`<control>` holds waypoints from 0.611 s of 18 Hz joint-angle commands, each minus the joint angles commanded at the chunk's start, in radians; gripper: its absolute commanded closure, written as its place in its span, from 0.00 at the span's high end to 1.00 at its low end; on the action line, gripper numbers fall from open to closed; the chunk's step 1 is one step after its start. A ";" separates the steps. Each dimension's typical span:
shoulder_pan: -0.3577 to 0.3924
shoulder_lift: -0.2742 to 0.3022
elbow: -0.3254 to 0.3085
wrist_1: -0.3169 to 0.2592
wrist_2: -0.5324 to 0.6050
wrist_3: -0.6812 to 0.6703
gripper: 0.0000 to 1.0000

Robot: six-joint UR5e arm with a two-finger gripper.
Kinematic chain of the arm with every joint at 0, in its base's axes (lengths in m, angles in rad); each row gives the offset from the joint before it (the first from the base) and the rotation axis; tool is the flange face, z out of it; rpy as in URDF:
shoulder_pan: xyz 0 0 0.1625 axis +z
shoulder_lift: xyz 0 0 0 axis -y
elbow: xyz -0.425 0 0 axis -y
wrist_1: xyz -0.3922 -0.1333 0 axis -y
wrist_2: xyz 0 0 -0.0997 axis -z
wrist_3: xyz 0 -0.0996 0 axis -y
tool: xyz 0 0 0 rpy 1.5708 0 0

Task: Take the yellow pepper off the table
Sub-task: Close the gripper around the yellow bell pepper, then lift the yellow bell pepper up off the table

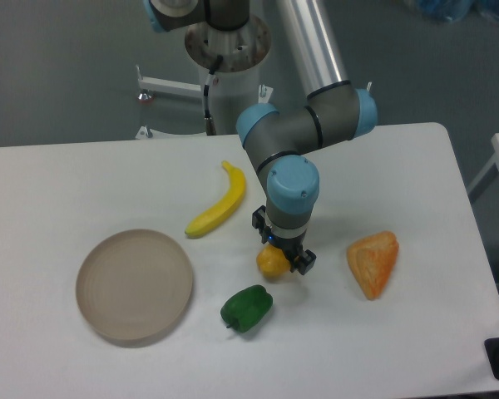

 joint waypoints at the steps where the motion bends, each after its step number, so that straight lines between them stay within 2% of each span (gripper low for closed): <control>1: 0.000 0.008 0.002 -0.003 0.000 -0.008 0.14; 3: 0.006 0.032 -0.003 -0.014 -0.003 -0.012 0.14; 7: 0.044 0.103 0.006 -0.081 0.006 -0.028 0.13; 9: 0.084 0.144 0.018 -0.153 0.005 -0.023 0.13; 11: 0.109 0.166 0.023 -0.190 0.005 -0.015 0.13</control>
